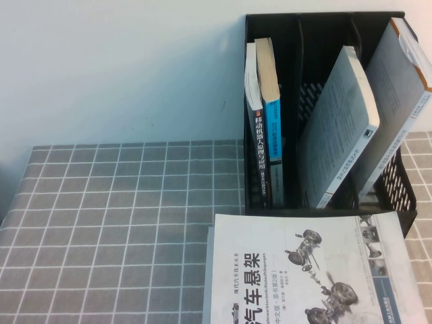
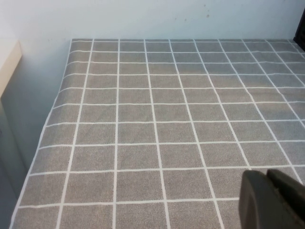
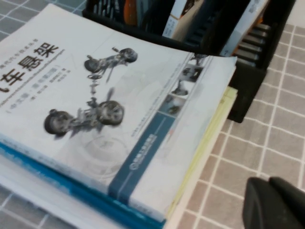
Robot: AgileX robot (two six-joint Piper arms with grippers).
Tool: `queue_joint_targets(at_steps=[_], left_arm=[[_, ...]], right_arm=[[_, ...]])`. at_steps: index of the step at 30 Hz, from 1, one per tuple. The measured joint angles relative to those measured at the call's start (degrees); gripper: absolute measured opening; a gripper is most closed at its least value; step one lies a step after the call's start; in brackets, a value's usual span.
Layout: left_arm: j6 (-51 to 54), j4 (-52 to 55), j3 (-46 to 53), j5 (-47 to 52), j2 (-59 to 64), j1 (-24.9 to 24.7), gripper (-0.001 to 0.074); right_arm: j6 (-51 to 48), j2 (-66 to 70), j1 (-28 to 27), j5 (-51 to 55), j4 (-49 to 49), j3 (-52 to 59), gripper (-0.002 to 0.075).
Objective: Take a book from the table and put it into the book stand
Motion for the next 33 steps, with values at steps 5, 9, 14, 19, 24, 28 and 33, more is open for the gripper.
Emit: queue_joint_targets(at_steps=[5,9,14,19,24,28,33], left_arm=[[0.00,0.00,0.00,0.13,0.00,0.00,-0.0003],[0.00,0.00,-0.09,0.13,0.00,0.00,-0.0003],[0.00,0.00,-0.09,0.13,0.00,0.00,-0.0003],[0.00,0.00,-0.09,0.16,0.00,0.00,-0.0003],[0.00,0.00,-0.09,0.27,0.00,0.00,-0.0003],[0.00,0.00,-0.09,0.27,0.00,0.00,-0.0003],[0.00,0.00,-0.09,0.30,0.00,0.00,-0.0003]], right_arm=[[2.06,-3.78,-7.57,-4.83,-4.91,2.61,-0.0004],[2.08,-8.83,-18.32,-10.73,-3.66,7.53,-0.0004],[-0.79,-13.74,-28.96,-17.59,-2.16,15.36,-0.0004],[-1.64,-13.99,-30.86,-16.28,0.32,19.24,-0.0004],[-1.64,-14.02,-30.86,-15.50,0.59,19.04,-0.0004],[-2.23,-14.02,-30.86,-15.50,0.67,19.04,-0.0004],[-4.36,-14.02,-30.86,-15.50,0.67,19.04,-0.0004]])
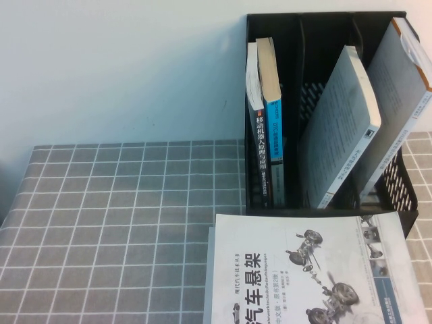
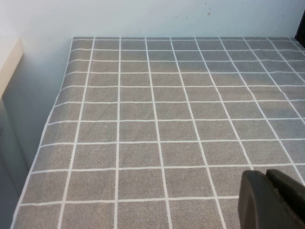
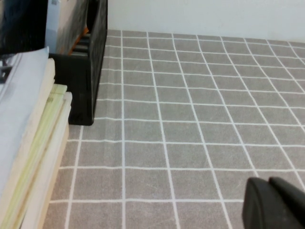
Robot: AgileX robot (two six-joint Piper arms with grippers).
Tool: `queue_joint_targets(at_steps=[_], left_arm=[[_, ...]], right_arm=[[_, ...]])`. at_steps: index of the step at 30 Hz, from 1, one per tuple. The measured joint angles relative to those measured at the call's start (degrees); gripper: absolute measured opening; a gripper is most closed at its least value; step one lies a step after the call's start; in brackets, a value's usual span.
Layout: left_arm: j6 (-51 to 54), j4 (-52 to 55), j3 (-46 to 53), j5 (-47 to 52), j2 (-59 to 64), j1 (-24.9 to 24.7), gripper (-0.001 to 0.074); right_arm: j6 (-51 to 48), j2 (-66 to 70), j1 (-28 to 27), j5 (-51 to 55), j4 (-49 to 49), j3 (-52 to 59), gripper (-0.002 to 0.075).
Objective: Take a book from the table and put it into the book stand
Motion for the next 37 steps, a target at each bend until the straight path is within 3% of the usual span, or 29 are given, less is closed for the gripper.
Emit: queue_joint_targets(at_steps=[37], left_arm=[[0.08,0.00,0.00,0.10,0.00,0.00,-0.0003]], right_arm=[[-0.56,0.00,1.75,0.00,-0.10,0.00,-0.0004]])
